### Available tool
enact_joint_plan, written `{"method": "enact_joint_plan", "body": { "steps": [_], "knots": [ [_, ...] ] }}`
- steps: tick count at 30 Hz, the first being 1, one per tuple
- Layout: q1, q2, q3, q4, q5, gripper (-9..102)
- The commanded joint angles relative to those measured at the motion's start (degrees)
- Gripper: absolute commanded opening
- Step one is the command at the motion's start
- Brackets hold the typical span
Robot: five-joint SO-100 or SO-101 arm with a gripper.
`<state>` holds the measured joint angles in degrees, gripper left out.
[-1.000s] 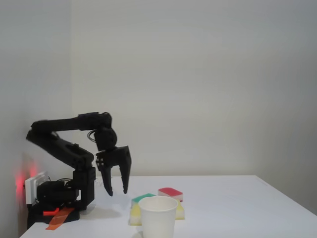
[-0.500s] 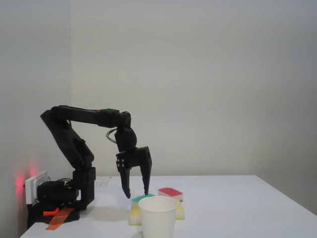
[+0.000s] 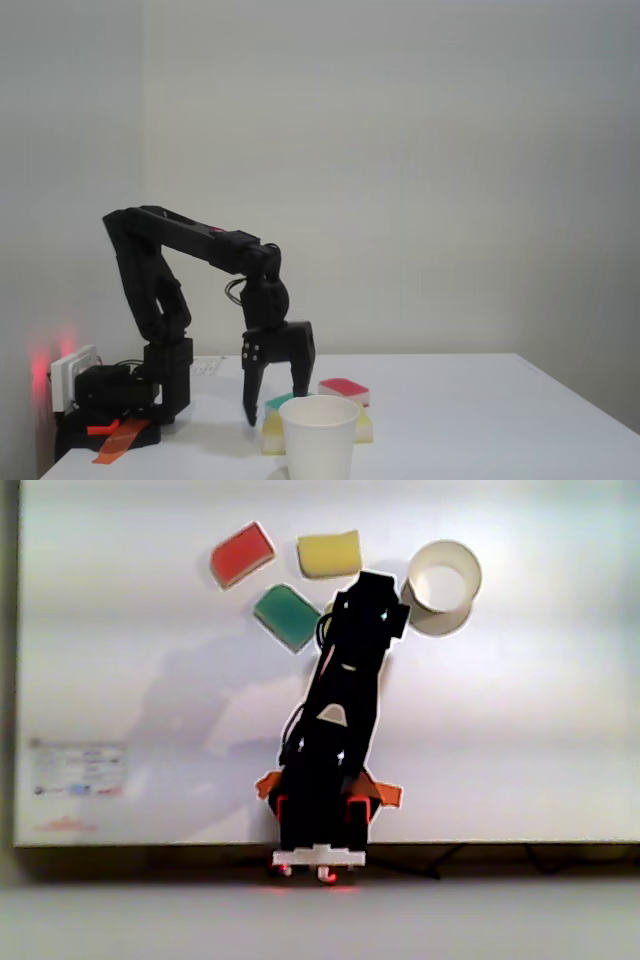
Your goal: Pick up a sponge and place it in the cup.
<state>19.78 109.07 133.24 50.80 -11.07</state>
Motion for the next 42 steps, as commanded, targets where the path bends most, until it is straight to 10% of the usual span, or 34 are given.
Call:
{"method": "enact_joint_plan", "body": {
  "steps": [1,20,42],
  "knots": [
    [1.49,-0.79,-2.20,-1.23,-3.34,24],
    [1.05,-9.67,-4.04,-6.33,-5.45,0],
    [0.44,2.90,-32.17,37.00,0.26,0]
  ]
}}
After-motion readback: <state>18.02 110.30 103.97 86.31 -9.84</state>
